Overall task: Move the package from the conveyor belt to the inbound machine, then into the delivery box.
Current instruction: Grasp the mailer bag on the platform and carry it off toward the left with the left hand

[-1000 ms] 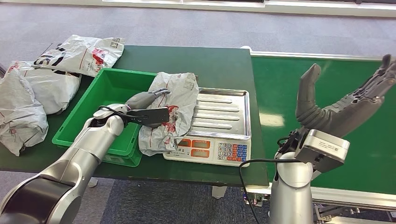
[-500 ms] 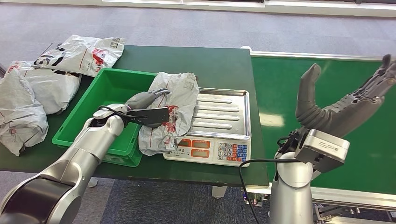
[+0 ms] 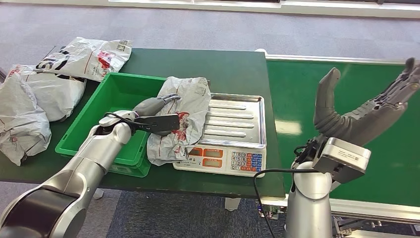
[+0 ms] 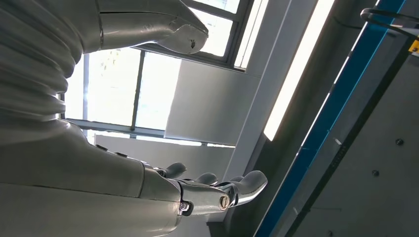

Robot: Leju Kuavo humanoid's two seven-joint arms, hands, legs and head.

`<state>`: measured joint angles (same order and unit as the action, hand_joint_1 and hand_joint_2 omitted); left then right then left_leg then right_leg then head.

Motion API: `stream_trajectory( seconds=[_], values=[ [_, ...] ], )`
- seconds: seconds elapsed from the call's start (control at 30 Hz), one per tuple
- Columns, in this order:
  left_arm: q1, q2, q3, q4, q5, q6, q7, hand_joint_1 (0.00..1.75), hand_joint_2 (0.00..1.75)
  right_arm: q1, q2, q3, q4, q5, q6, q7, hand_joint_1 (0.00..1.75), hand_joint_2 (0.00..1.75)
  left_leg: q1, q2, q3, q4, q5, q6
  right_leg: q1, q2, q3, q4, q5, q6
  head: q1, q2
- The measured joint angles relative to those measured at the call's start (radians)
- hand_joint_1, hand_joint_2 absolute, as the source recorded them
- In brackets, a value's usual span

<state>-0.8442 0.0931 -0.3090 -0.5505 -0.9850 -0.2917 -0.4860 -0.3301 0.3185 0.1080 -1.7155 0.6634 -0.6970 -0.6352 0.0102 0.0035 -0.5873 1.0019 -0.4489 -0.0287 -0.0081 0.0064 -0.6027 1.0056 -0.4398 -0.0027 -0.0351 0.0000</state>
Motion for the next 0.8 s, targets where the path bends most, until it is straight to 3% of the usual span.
stream_trajectory(
  seconds=[0.8],
  values=[
    [0.000,0.000,0.000,0.000,0.000,0.000,0.000,0.00,1.75,0.000,0.000,0.000,0.000,0.000,0.000,0.000,0.00,1.75,0.000,0.000,0.000,0.000,0.000,0.000,0.000,0.000,0.000,0.000,0.000,0.000,0.000,0.000]
  ],
)
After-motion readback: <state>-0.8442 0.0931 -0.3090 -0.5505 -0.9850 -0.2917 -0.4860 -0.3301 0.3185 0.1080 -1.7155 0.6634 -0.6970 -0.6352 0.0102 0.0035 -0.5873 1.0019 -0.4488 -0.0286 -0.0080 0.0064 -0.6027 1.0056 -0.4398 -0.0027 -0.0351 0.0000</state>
